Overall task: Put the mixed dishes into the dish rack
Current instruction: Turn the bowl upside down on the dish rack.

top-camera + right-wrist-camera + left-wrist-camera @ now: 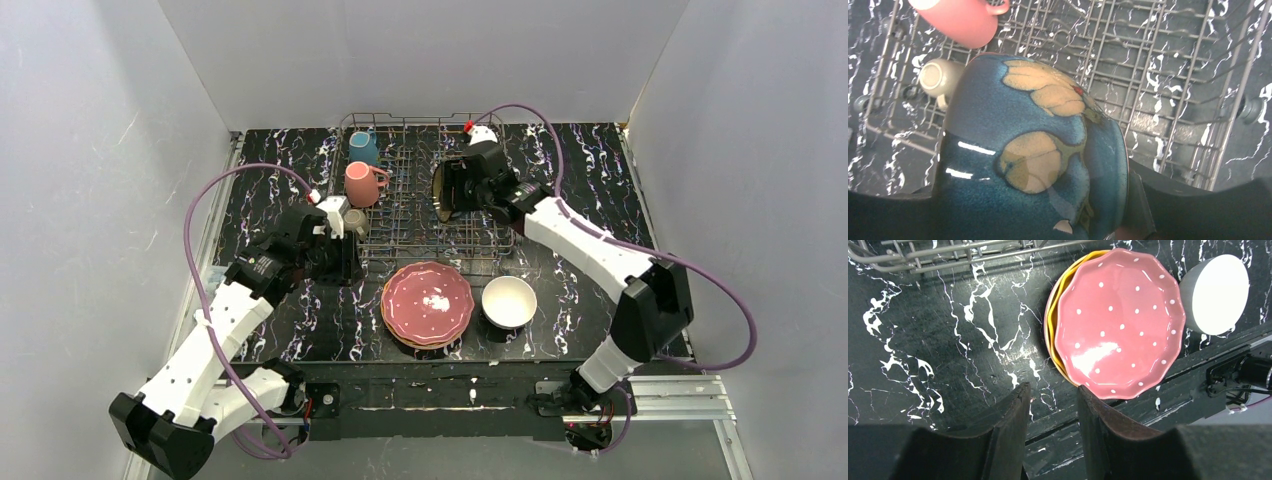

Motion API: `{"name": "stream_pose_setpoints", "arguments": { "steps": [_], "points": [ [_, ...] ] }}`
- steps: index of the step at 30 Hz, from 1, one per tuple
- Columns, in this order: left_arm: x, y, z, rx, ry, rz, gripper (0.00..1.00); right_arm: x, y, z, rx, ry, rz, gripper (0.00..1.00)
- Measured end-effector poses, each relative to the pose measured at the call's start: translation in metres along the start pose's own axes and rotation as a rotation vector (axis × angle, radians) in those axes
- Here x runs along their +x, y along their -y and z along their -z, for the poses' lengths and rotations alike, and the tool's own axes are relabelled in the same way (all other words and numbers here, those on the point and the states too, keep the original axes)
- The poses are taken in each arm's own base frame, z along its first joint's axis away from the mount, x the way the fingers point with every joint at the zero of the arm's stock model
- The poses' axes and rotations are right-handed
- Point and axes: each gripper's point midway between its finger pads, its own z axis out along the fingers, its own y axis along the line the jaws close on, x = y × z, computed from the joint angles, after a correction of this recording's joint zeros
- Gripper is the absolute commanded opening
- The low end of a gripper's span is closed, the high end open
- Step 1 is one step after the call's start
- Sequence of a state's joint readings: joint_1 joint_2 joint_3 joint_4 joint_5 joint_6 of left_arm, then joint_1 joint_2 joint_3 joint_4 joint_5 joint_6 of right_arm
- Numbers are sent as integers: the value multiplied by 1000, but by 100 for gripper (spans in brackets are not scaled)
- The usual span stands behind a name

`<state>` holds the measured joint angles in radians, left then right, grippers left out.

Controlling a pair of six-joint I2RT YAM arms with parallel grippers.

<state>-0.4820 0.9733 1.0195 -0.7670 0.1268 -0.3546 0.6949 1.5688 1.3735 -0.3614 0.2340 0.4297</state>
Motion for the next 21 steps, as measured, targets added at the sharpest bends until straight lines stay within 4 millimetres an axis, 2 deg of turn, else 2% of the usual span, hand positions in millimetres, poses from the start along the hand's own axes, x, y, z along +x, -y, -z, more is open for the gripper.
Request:
{"name": "stream_pose_setpoints", "arguments": {
  "steps": [11,21],
  "points": [
    [15,-7,-16,4,-22,-27,35,-22,15,-46,151,33,120,2],
    [22,-10,-22,11,-27,-42,32,-35,47,-94,372,54,278,1]
  ]
}}
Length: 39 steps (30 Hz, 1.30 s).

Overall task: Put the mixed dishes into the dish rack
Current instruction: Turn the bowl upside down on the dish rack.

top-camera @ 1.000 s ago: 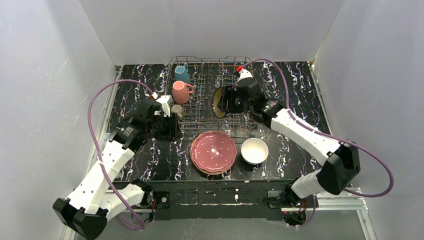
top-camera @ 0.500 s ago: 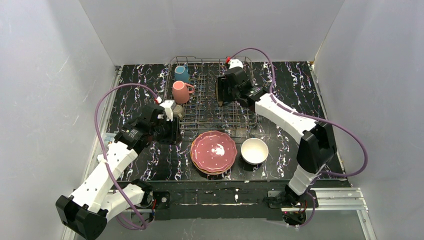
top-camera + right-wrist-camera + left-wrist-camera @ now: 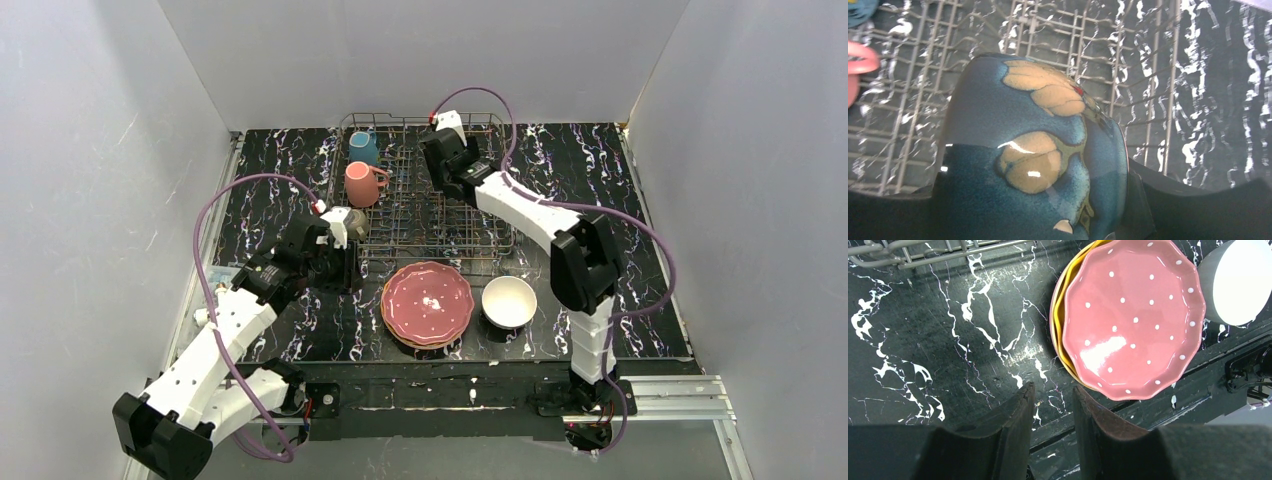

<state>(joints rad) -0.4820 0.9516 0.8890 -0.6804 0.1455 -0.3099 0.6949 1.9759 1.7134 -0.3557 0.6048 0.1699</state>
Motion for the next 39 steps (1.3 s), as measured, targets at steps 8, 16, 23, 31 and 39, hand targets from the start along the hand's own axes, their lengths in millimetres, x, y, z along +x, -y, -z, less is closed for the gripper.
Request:
{"name": "stream_pose_setpoints", "arguments": {
  "steps": [8,16,23,31,39],
  "points": [
    [-1,-1,5,0,29,-8,29,-11,13,-43,192,38,183,1],
    [0,-5,2,-22,23,-7,28,-11,25,-93,412,45,460,1],
    [0,-6,1,-30,20,-9,28,-19,62,-125,553,43,588,1],
    [1,-8,-2,-39,4,-7,28,-14,100,-143,621,11,603,3],
    [1,-10,-3,-51,4,-8,28,8,95,-159,616,-17,631,10]
  ]
}}
